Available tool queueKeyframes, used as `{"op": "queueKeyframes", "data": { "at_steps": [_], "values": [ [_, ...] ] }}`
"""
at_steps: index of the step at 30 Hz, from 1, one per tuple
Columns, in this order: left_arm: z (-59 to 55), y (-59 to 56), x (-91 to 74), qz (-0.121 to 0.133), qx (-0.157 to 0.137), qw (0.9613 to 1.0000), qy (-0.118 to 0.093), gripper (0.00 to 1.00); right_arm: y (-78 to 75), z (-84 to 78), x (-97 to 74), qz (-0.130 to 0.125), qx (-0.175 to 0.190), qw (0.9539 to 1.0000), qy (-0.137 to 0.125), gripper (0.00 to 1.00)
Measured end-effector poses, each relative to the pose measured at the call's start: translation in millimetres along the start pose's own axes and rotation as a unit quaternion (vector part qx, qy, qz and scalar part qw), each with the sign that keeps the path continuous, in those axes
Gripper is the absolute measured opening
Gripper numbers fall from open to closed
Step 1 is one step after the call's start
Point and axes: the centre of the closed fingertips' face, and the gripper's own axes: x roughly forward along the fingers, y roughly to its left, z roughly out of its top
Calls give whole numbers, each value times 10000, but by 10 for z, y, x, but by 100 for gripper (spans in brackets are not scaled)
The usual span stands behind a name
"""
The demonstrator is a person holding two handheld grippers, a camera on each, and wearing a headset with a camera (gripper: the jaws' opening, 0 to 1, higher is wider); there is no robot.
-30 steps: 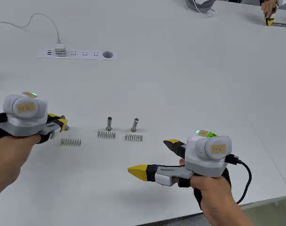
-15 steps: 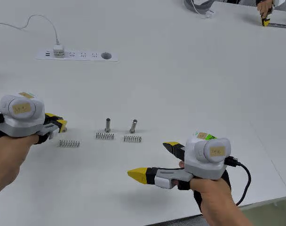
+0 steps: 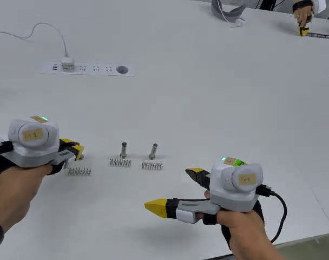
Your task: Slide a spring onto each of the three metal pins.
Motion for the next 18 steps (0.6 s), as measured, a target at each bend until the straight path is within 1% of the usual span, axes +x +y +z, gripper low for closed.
{"op": "queueKeyframes", "data": {
  "at_steps": [5,8,13,18],
  "values": [
    [3,-52,6,-4,-15,10000,-15,9,7,-5,-2,11,-4,10000,13,90],
    [-4,-73,3,-11,-82,10000,-37,9,8,-13,-2,11,0,10000,17,90],
    [-16,-69,4,6,-128,9999,-46,9,9,-24,-12,-2,17,10000,20,90],
    [-53,-45,3,49,-216,9998,25,17,12,-27,-14,-2,36,10000,7,90]
  ]
}}
